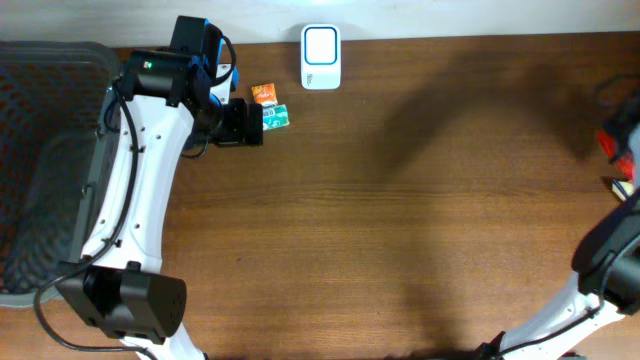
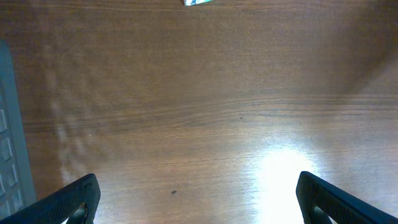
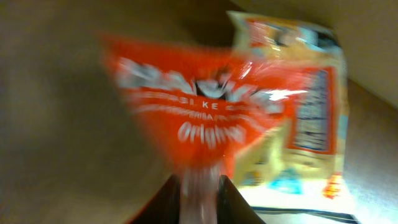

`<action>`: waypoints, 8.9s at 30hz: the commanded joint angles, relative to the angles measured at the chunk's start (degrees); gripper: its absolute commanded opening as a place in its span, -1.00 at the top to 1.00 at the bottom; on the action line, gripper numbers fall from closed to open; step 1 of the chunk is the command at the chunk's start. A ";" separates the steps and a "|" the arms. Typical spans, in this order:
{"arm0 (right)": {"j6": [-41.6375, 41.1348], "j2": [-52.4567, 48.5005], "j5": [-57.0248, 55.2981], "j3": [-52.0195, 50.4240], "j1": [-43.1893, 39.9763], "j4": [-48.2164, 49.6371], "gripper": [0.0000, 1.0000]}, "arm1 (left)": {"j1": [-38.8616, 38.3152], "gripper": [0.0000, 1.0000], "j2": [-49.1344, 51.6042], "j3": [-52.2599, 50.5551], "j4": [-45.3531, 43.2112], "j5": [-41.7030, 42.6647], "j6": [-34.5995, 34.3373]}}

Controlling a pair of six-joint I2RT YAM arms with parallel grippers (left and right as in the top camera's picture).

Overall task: Scan the item barcode
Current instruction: 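Carry the red bag to the right edge and drop it, then grasp the teal Kleenex pack with the left gripper and lift it, then set the Kleenex pack down at the table centre with the left gripper, then move the right gripper to the Kleenex pack and grasp it, then raise the Kleenex pack with the right gripper to the scanner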

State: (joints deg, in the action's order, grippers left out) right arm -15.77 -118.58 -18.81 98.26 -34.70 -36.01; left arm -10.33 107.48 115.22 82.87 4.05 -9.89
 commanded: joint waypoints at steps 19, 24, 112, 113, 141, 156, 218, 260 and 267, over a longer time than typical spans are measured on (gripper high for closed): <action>-2.71 31.01 22.25 -1.62 0.98 -10.16 -0.97 | -0.02 -0.99 -0.20 -0.07 -0.13 0.15 0.13; -2.71 30.14 22.25 -1.62 0.98 -10.32 -0.97 | -0.02 -0.98 -0.20 -0.07 0.90 0.15 0.15; -2.71 30.14 22.25 -1.62 0.98 -10.32 -0.97 | -1.77 1.00 28.57 10.29 -13.14 -2.45 -13.05; -2.71 30.14 22.25 -1.62 0.98 -10.32 -0.97 | -1.27 1.00 28.57 8.48 -13.03 -2.40 -13.29; -2.71 30.14 22.25 -1.62 0.98 -10.32 -0.97 | -9.86 1.00 21.31 5.44 -22.18 -7.02 -12.33; -2.78 25.38 52.43 -2.51 17.33 -35.26 -0.74 | 0.76 -0.98 21.18 4.94 -14.69 -8.41 -12.35; -26.14 7.08 105.77 -36.61 39.85 83.36 0.92 | 0.66 -0.99 21.18 4.94 -14.67 -8.39 -12.35; 79.30 -18.32 7.65 5.25 56.28 47.41 0.91 | 0.66 -0.99 21.18 4.94 -14.64 -8.39 -12.35; 78.86 -18.32 6.29 5.29 55.52 53.88 0.92 | 0.66 -0.99 21.18 4.94 -14.67 -8.39 -12.35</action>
State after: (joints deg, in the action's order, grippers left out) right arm 66.35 -136.46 -11.57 103.09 21.04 14.48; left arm -9.67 129.12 120.07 68.18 -3.70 -22.52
